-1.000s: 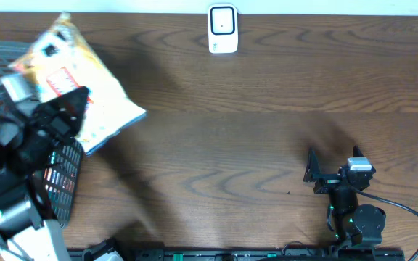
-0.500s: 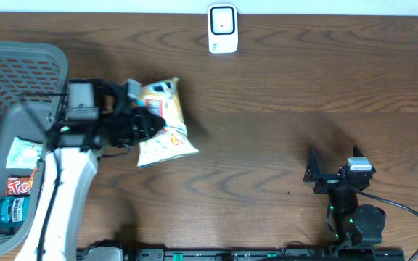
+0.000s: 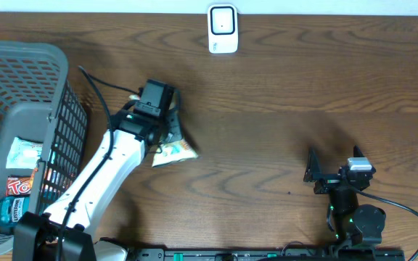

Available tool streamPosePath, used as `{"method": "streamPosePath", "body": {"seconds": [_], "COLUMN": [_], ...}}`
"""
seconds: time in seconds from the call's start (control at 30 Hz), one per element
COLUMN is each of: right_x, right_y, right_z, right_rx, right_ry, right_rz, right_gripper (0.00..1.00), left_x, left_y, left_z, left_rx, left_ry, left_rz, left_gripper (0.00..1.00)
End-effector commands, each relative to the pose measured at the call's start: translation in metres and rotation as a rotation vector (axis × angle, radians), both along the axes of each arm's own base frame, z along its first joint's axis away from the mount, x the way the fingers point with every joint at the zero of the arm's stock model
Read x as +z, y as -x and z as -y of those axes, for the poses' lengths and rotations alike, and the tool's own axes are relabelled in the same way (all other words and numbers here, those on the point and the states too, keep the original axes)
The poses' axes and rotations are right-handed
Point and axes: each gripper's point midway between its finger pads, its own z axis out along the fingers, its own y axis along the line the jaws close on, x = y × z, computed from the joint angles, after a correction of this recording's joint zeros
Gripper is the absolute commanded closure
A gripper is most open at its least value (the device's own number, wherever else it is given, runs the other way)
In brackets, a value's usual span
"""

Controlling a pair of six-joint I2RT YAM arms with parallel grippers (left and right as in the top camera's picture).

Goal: Scan the item barcode
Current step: 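Place the yellow snack bag on the table center, open left gripper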

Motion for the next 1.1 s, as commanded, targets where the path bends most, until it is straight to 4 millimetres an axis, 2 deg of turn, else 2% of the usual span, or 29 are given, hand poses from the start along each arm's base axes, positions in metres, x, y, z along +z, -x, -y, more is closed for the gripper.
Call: {"method": "streamPosePath", "body": {"seconds": [0.0, 0.13, 0.37, 0.5, 0.53, 0.6, 0.67, 0.7, 0.73, 0.83, 0.93, 1.0, 1.07], "right_x": [-0.001, -0.001, -0.001, -0.001, -0.001, -0.001, -0.001, -0.001, -0.001, -0.001, -0.001, -0.001, -0.001], "right_y": [0.000, 0.000, 0.000, 0.000, 0.000, 0.000, 0.000, 0.000, 0.000, 0.000, 0.000, 0.000, 0.000], "right_z": [-0.001, -0.001, -0.001, -0.001, -0.001, -0.001, -0.001, -0.001, -0.001, -0.001, -0.001, -0.001, -0.001], "right_rx": [0.002, 0.002, 0.002, 0.002, 0.002, 0.002, 0.002, 0.002, 0.002, 0.002, 0.002, 0.002, 0.002], "right_ry": [0.005, 0.005, 0.005, 0.005, 0.005, 0.005, 0.005, 0.005, 0.005, 0.005, 0.005, 0.005, 0.005], "right_rz": [0.001, 0.001, 0.001, 0.001, 0.001, 0.001, 0.001, 0.001, 0.001, 0.001, 0.001, 0.001, 0.001], "right_gripper": [0.01, 0.01, 0.01, 0.01, 0.01, 0.01, 0.01, 0.01, 0.01, 0.01, 0.01, 0.01, 0.01], "left_x": [0.007, -0.003, -0.039, -0.054, -0.056, -0.058, -0.058, -0.058, -0.058, -0.058, -0.053, -0.042, -0.015], "left_y": [-0.006, -0.005, 0.001, 0.002, 0.002, 0.002, 0.002, 0.002, 0.003, 0.004, 0.005, 0.004, 0.001], "left_z": [0.037, 0.049, 0.062, 0.063, 0.062, 0.062, 0.062, 0.062, 0.062, 0.061, 0.061, 0.061, 0.063], "left_rx": [-0.072, -0.064, -0.088, -0.026, -0.019, -0.018, -0.018, -0.018, -0.018, -0.016, -0.017, -0.020, -0.038], "left_ry": [0.118, 0.134, 0.101, 0.108, 0.108, 0.106, 0.106, 0.106, 0.105, 0.101, 0.105, 0.112, 0.131], "left_rz": [0.028, 0.007, -0.081, -0.123, -0.130, -0.135, -0.135, -0.135, -0.136, -0.144, -0.138, -0.122, -0.070], "left_gripper": [0.92, 0.92, 0.92, 0.92, 0.86, 0.66, 0.51, 0.39, 0.23, 0.04, 0.01, 0.00, 0.00]}}
